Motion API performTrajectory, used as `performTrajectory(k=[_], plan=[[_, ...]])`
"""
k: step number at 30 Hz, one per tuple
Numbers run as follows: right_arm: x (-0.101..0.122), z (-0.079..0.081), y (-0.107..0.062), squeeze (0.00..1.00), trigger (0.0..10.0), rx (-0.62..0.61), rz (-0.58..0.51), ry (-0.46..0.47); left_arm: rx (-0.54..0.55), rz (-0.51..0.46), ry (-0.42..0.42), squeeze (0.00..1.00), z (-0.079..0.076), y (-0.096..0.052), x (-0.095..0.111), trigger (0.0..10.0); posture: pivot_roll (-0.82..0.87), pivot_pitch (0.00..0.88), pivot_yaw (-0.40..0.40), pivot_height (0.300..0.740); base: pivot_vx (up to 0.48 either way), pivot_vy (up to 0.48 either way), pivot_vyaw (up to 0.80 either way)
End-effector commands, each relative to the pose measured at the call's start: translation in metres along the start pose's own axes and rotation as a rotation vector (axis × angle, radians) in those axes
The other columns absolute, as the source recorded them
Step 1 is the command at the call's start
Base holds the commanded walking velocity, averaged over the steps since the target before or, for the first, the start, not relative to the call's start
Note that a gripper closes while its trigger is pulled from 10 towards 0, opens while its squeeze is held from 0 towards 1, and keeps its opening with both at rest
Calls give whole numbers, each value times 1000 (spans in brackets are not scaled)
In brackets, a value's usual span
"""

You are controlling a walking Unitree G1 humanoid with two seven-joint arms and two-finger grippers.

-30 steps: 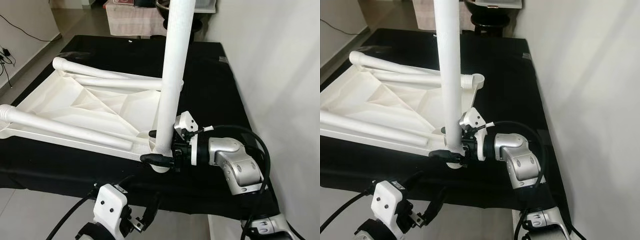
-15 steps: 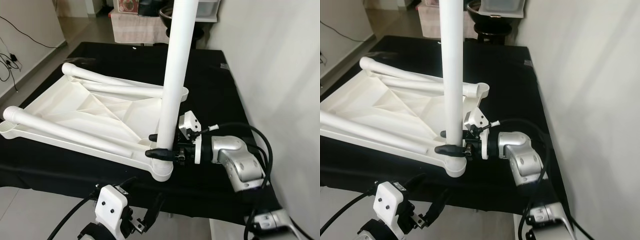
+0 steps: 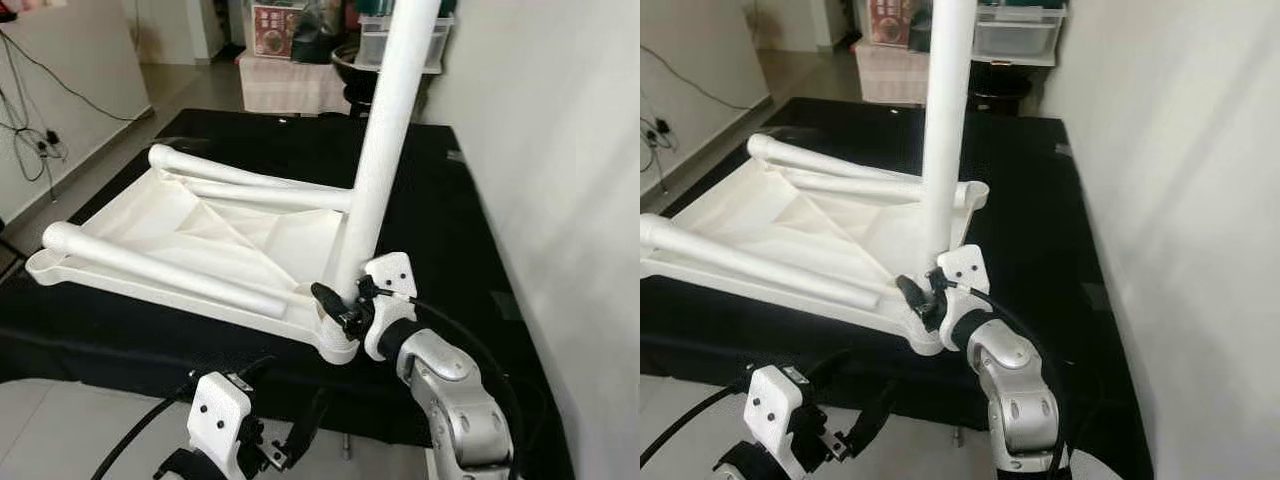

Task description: Building children table

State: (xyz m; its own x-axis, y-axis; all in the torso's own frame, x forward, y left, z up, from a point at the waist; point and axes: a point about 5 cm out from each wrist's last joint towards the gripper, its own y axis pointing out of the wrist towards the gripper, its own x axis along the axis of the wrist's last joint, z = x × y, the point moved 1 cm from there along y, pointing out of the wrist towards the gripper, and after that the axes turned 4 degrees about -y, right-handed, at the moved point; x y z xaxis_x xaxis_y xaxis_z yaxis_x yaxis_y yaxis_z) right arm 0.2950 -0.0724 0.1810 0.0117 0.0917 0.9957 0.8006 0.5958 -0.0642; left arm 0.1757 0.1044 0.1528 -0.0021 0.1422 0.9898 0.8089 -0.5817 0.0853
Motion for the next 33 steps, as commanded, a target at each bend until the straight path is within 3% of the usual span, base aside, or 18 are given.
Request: performTrajectory(k=[1, 2, 5, 11, 12, 16, 24, 25, 26, 27, 33], plan=[[-4, 12, 6, 996, 10000, 151, 10, 36, 13, 14, -19, 0, 2, 0, -5, 10000, -10, 130, -34, 740, 0, 0, 0], [-4, 12, 6, 996, 10000, 151, 10, 36, 13, 14, -19, 0, 2, 0, -5, 10000, -10, 130, -34, 740, 0, 0, 0], [14, 12, 8, 1000, 10000, 420, -47, -31, 15, 10, -20, 0, 2, 0, -5, 10000, -8, 129, -36, 740, 0, 0, 0], [24, 1, 5, 976, 10000, 631, -37, -160, 10, 11, -23, 0, 0, 1, -5, 10000, -1, 128, -39, 740, 0, 0, 0], [26, -3, 5, 0, 10000, 681, -25, -199, 9, 12, -24, 0, 0, 1, -5, 10000, 1, 128, -40, 740, 0, 0, 0], [34, -13, 8, 0, 10000, 877, 2, -276, 8, 13, -25, 0, -1, 0, -6, 10000, 7, 130, -42, 740, 0, 0, 0], [37, -16, 17, 0, 10000, 979, 24, -264, 10, 14, -26, 0, -1, -1, -6, 10000, 16, 133, -42, 740, 0, 0, 0], [37, -17, 18, 0, 6000, 1008, 37, -259, 10, 15, -26, 0, -2, -1, -6, 10000, 15, 134, -41, 740, 0, 0, 0], [37, -17, 18, 0, 6000, 1008, 37, -259, 10, 15, -26, 0, -2, -1, -6, 10000, 15, 134, -41, 740, 0, 0, 0], [36, -17, 19, 0, 0, 1036, 43, -253, 9, 16, -27, 0, -2, -1, -6, 10000, 13, 135, -41, 740, 0, 0, 0], [30, -17, 21, 0, 0, 1035, 51, -234, 6, 17, -30, 0, -3, -1, -6, 10000, 10, 136, -41, 740, 0, 0, 0]])
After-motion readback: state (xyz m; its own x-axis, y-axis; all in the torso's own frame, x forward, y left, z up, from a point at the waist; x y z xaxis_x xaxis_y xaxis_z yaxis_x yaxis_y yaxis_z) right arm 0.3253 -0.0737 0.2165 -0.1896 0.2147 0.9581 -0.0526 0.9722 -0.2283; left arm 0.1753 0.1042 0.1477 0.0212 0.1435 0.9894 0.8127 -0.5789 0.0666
